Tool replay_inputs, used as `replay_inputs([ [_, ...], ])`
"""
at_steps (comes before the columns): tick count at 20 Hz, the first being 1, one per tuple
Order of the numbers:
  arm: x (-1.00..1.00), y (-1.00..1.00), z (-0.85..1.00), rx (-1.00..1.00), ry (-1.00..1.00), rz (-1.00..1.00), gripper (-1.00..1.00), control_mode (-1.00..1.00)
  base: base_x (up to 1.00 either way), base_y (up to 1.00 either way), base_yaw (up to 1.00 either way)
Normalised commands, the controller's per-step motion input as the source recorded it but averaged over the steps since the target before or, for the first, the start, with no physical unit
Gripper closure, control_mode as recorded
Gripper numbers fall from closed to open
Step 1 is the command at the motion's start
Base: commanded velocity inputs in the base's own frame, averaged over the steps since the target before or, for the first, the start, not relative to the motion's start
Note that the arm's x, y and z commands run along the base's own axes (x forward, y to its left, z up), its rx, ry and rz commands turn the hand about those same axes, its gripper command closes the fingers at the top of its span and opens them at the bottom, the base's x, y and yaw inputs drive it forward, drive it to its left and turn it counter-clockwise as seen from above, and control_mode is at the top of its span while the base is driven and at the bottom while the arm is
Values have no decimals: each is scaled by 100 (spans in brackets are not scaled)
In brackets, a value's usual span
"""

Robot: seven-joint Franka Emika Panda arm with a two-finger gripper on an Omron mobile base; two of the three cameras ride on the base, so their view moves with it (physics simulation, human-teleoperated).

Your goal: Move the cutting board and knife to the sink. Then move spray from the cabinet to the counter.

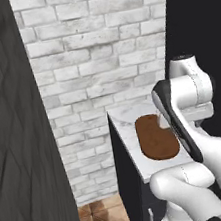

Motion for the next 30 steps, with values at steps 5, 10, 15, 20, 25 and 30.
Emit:
replay_inputs([
  [5,7,-1,-42,0,-2,0,-100,-100,0,0,0],
  [10,17,-12,-36,0,0,0,-100,-100,0,0,0],
  [15,24,-15,-27,0,0,0,-100,-100,0,0,0],
  [20,23,-20,-12,2,6,0,-100,-100,0,0,0],
  [25,35,-16,-5,2,6,0,-100,-100,0,0,0],
  [30,40,-8,0,0,1,0,-100,-100,0,0,0],
])
